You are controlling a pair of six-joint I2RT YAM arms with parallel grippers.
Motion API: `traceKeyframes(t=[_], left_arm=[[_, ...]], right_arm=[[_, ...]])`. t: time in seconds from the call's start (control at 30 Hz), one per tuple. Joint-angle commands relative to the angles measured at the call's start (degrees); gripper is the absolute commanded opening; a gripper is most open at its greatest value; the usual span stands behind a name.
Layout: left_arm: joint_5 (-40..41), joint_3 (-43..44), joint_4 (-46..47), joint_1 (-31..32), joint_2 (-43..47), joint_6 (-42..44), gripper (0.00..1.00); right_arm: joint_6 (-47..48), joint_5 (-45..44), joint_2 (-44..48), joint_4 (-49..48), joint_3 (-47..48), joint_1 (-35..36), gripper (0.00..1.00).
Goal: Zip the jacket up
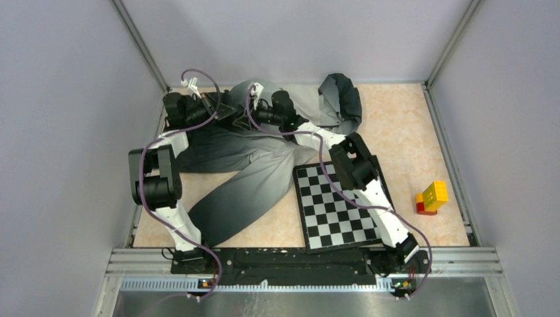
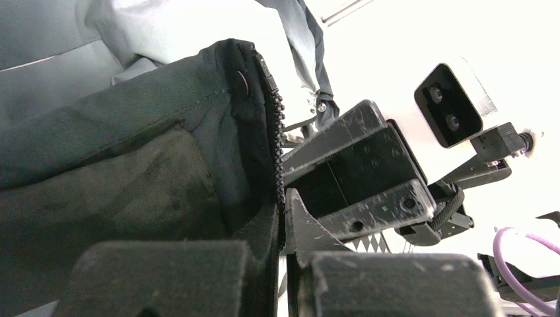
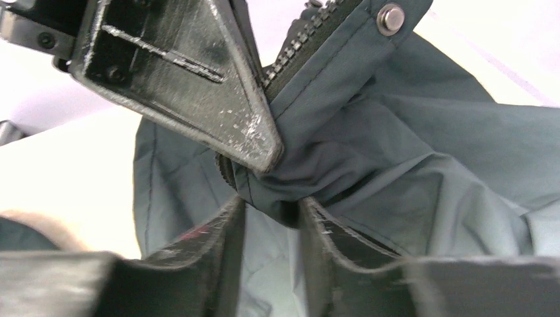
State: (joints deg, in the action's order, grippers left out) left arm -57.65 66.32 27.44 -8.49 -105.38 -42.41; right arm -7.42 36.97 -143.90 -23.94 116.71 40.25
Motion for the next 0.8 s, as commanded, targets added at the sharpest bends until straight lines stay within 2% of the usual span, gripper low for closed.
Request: traceKeyframes(t=[0.0, 0.07, 0.17, 0.23, 0.3, 0.37, 0.5, 0.63, 0.77], left_arm=[[0.87, 0.46, -1.03, 0.31, 4.08, 2.74, 0.00], [2.07, 0.24, -2.57, 0.32, 4.52, 3.69, 0.00], [2.14, 0.04, -2.23, 0.32, 4.42, 2.98, 0.00], [1.55, -0.24, -0.52, 0.27, 4.31, 1.61, 0.00], [1.36, -0.65, 0.54, 0.32, 4.31, 0.75, 0.00], [1.34, -0.83, 1.08, 0.32, 4.31, 0.30, 0.00], [1.72, -0.87, 1.25, 0.32, 4.31, -0.34, 0.03], [4.18, -0.36, -2.14, -0.30, 5.34, 1.79, 0.21], [9.97, 1.19, -10.16, -0.99, 7.43, 6.82, 0.47]], right_arm=[[3.61, -5.89, -0.82, -0.89, 2.16, 1.32, 0.18], [3.10, -6.71, -0.53, -2.09, 1.77, 1.32, 0.16], [1.36, -6.63, -0.61, -5.20, 0.92, 1.28, 0.43], [-0.22, -7.00, -1.40, -7.16, 1.14, 1.32, 0.46], [-1.77, -7.92, -2.49, -8.26, 2.49, 1.32, 0.41], [-2.98, -8.80, -3.43, -9.38, 3.47, 1.32, 0.31], [-3.41, -8.68, -3.96, -10.60, 4.37, 1.32, 0.00], [1.29, -7.63, -2.21, -9.72, 2.18, 1.32, 0.00], [5.45, -7.25, 0.43, -9.20, -1.23, 1.41, 0.00]])
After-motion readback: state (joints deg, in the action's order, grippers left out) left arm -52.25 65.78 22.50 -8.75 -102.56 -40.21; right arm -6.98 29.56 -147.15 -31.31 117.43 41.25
